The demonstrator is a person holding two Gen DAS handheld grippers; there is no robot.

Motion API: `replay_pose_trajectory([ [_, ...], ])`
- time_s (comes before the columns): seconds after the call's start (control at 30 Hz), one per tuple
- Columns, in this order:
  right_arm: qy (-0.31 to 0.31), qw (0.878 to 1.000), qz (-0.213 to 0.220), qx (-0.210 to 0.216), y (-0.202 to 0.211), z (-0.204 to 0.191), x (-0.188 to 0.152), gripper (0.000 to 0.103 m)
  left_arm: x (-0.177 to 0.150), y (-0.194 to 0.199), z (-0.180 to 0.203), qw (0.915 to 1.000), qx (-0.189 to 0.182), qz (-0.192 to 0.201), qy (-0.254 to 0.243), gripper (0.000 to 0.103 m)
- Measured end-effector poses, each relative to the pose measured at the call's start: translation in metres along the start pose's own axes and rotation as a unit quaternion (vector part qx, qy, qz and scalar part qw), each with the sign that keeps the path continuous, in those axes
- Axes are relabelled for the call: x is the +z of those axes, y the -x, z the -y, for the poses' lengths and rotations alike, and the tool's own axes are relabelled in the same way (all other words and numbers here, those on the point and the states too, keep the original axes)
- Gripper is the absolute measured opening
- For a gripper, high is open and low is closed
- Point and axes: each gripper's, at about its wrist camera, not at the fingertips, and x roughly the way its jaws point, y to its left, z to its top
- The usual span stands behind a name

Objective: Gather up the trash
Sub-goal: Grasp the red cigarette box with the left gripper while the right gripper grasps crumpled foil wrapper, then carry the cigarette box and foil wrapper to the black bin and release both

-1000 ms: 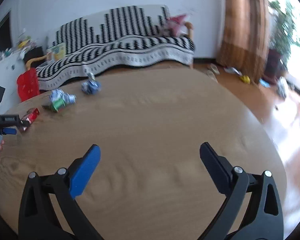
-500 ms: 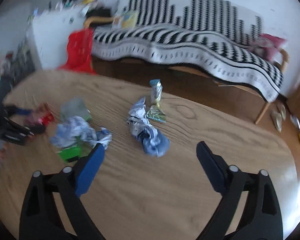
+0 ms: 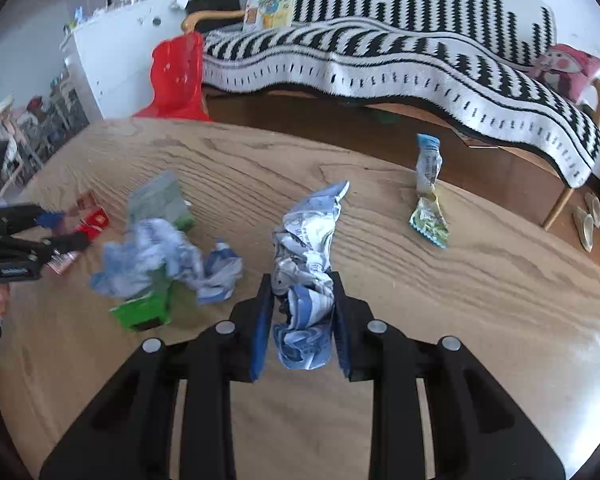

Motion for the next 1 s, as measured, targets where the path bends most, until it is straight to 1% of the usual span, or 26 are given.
replay_pose_trajectory([
  [0.07, -0.007, 1.000, 0.010, 0.008, 0.015, -0.003, -0.004, 0.027, -0.003, 0.006, 0.003, 1.0000, -0.001, 0.002, -0.001, 0.053],
  [0.17, -0.009, 1.000, 0.012, 0.007, 0.036, -0.008, -0.011, 0.027, -0.006, 0.022, 0.006, 0.9999, -0.001, 0.015, 0.003, 0.053],
  [0.27, -0.015, 1.000, 0.015, 0.007, 0.060, -0.019, -0.027, 0.027, -0.011, 0.040, 0.011, 0.9996, -0.006, 0.027, 0.007, 0.053],
  [0.4, -0.034, 0.999, 0.025, 0.004, 0.098, -0.035, -0.055, 0.027, -0.023, 0.067, 0.029, 0.9987, -0.033, 0.037, 0.006, 0.053],
  [0.5, -0.053, 0.998, 0.037, -0.004, 0.129, -0.046, -0.083, 0.027, -0.039, 0.089, 0.054, 0.9973, -0.058, 0.044, -0.013, 0.053],
  [0.6, -0.076, 0.996, 0.051, -0.020, 0.168, -0.051, -0.112, 0.027, -0.055, 0.115, 0.087, 0.9943, -0.082, 0.057, -0.039, 0.053],
  [0.73, -0.117, 0.989, 0.074, -0.045, 0.226, -0.048, -0.154, 0.027, -0.079, 0.142, 0.145, 0.9866, -0.130, 0.057, -0.080, 0.053],
  [0.8, -0.136, 0.986, 0.082, -0.060, 0.259, -0.045, -0.179, 0.027, -0.096, 0.155, 0.181, 0.9798, -0.158, 0.053, -0.111, 0.053],
  [0.9, -0.155, 0.980, 0.094, -0.087, 0.307, -0.045, -0.218, 0.027, -0.122, 0.175, 0.238, 0.9664, -0.197, 0.048, -0.157, 0.053],
  [0.93, -0.160, 0.978, 0.098, -0.094, 0.322, -0.045, -0.229, 0.027, -0.132, 0.183, 0.261, 0.9601, -0.212, 0.047, -0.176, 0.053],
  [1.0, -0.171, 0.973, 0.105, -0.112, 0.355, -0.044, -0.254, 0.027, -0.148, 0.192, 0.290, 0.9514, -0.231, 0.044, -0.199, 0.053],
])
